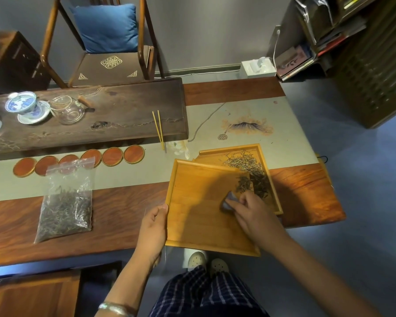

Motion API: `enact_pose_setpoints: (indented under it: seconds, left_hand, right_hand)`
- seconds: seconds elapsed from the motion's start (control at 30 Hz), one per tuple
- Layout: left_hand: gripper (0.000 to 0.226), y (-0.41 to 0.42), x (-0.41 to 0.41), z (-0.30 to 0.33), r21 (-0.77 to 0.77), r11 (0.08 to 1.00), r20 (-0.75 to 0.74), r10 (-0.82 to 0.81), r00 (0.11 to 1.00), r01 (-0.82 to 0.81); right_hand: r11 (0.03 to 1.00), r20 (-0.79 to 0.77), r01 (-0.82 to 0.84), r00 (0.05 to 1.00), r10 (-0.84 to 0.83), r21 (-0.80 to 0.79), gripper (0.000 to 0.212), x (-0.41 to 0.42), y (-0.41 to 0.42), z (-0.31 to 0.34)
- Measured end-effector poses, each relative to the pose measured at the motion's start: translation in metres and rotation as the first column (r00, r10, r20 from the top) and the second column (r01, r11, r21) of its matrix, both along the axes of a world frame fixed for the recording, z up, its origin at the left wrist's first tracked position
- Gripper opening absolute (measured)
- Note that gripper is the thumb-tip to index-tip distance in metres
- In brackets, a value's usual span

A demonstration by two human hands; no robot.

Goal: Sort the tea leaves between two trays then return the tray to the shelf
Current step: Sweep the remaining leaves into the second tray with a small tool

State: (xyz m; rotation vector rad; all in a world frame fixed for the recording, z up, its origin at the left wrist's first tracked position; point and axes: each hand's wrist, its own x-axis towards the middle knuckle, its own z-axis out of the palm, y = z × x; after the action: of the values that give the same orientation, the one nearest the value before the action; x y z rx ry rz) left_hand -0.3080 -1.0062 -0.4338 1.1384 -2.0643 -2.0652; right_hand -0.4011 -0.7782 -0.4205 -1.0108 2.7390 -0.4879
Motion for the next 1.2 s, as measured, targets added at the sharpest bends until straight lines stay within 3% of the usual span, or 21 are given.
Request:
enact_pose_setpoints:
  seconds: [0.37,0.47,0.57,0.67,0.83,1.2]
  left_hand:
    - [0.034,0.006,0.001,-0.003,-0.007,1.000,0.035,-0.028,0.999,0.028]
    - [0.032,0.007,0.000,-0.006,0.008,1.000,0.046,-0.024,0.999,0.024]
    - [0.034,0.004,-0.003,-0.007,0.032,0.999,0.040,0.006,0.999,-0.007]
    - [0.037,0.002,-0.006,-0.006,0.020,1.000,0.008,0.012,1.000,-0.012]
    - [0.034,0.003,-0.009,-0.003,0.014,1.000,-0.002,0.025,1.000,-0.025]
    - [0.037,0.002,-0.009,0.000,-0.016,1.000,-0.001,-0.001,1.000,0.001]
  right_hand:
    - [0.979,-0.043,0.162,0.987,-0.157,0.127,0.033,-0.046,0.002,-0.017]
    - [0.981,-0.017,0.189,0.982,-0.189,0.043,0.031,-0.046,-0.002,-0.003]
    - [0.993,-0.039,0.087,0.995,-0.090,-0.085,0.031,-0.027,-0.012,0.019]
    - [0.982,-0.008,-0.116,0.993,0.116,-0.149,0.035,0.004,-0.023,0.036]
    - [0.959,0.026,-0.269,0.962,0.272,-0.084,0.030,0.028,-0.027,0.025]
    - [0.996,0.005,-0.024,1.000,0.024,0.083,0.029,-0.029,0.005,-0.004]
